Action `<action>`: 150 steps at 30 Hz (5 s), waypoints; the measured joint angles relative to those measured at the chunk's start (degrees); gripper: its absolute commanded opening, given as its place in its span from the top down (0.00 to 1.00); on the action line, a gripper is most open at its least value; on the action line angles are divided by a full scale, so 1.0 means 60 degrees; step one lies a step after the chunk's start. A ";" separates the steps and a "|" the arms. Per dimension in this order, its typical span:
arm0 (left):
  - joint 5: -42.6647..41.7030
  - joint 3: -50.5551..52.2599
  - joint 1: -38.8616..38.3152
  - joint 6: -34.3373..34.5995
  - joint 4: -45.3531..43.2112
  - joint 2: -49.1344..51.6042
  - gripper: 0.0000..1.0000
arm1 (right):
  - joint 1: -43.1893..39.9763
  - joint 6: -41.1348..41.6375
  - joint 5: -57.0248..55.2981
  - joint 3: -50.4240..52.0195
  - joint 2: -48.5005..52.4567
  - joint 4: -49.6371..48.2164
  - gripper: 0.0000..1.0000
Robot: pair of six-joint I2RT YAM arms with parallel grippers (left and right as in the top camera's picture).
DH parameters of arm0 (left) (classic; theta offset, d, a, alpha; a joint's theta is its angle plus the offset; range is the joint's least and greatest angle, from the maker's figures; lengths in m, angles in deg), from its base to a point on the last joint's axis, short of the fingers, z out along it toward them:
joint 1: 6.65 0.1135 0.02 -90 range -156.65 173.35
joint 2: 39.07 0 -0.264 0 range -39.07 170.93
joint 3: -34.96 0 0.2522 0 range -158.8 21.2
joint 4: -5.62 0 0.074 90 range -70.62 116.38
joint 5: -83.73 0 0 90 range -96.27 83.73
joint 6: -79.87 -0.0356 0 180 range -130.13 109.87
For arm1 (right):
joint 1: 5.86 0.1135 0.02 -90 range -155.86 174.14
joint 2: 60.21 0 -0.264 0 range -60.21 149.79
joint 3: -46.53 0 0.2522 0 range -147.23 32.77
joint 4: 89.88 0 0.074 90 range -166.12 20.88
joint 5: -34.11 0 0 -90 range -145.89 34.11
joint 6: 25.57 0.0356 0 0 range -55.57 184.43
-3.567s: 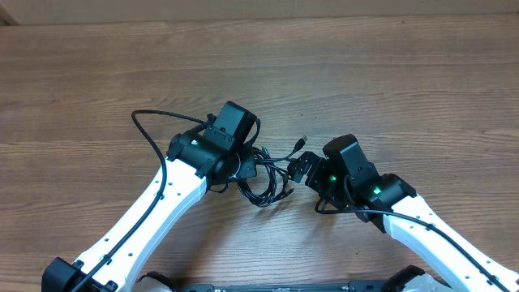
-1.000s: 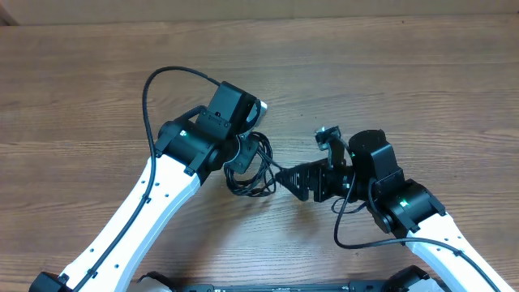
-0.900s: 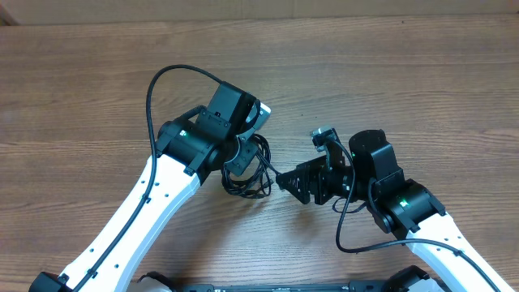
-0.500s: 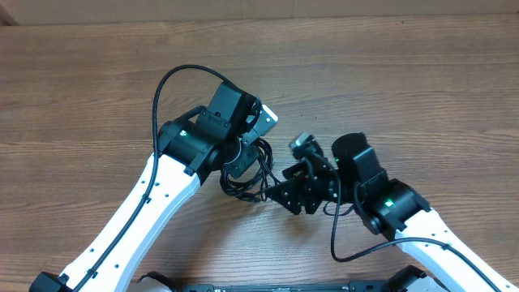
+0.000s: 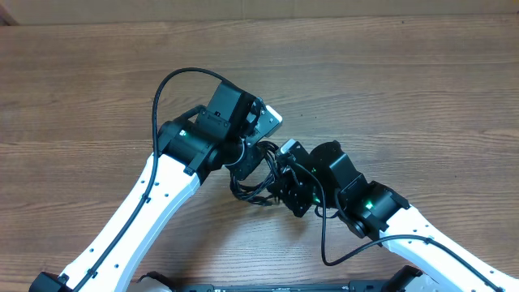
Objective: Untangle cables
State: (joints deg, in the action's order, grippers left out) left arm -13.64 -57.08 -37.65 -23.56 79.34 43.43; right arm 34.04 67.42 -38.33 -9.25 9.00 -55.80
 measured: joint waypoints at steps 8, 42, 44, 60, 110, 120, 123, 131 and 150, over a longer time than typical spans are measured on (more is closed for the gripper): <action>-0.0310 -0.0015 0.0004 0.0321 -0.0095 0.0000 0.48 | 0.0047 0.0612 -0.1042 0.0000 -0.0007 0.0051 0.96; -0.3377 0.3792 0.1173 1.1482 -0.5829 -0.0576 0.00 | 0.0036 0.7224 -0.1891 -0.0237 -0.2444 -0.0182 0.96; -0.3676 0.4353 0.0940 1.1890 -0.7056 -0.0576 0.02 | 0.0033 0.7333 -0.1738 -0.0237 -0.2448 -0.0299 0.96; -0.3770 0.5045 0.0415 1.1438 -0.7023 -0.0612 0.96 | 0.0044 0.7614 -0.1031 -0.0244 -0.2408 -0.0226 0.96; -0.4080 0.5053 -0.0102 0.5861 -0.5788 -0.2058 0.96 | 0.0106 0.8848 -0.2546 -0.0357 0.0495 -0.1297 0.80; -0.5020 0.5111 0.0761 0.4280 -0.5450 -0.2120 0.96 | -0.0040 0.7766 -0.2430 -0.0375 0.0149 -0.0350 0.00; -0.5566 0.5111 0.1082 0.3989 -0.5384 -0.2164 0.96 | -0.0018 0.7668 -0.2160 -0.0375 -0.0565 0.0448 0.00; -0.6451 0.5111 0.2175 0.2860 -0.4947 -0.2171 0.96 | -0.0011 0.6339 -0.1632 -0.0379 -0.4510 0.1858 0.00; -1.2309 0.5111 0.1829 -0.1045 -0.3912 -0.2018 0.96 | -0.0011 0.1406 -0.2218 -0.0412 -0.5144 0.1308 0.00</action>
State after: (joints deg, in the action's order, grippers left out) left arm -87.50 -26.42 -26.68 -29.84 55.87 31.32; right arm 33.97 75.85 -51.64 -11.72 -21.86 -47.96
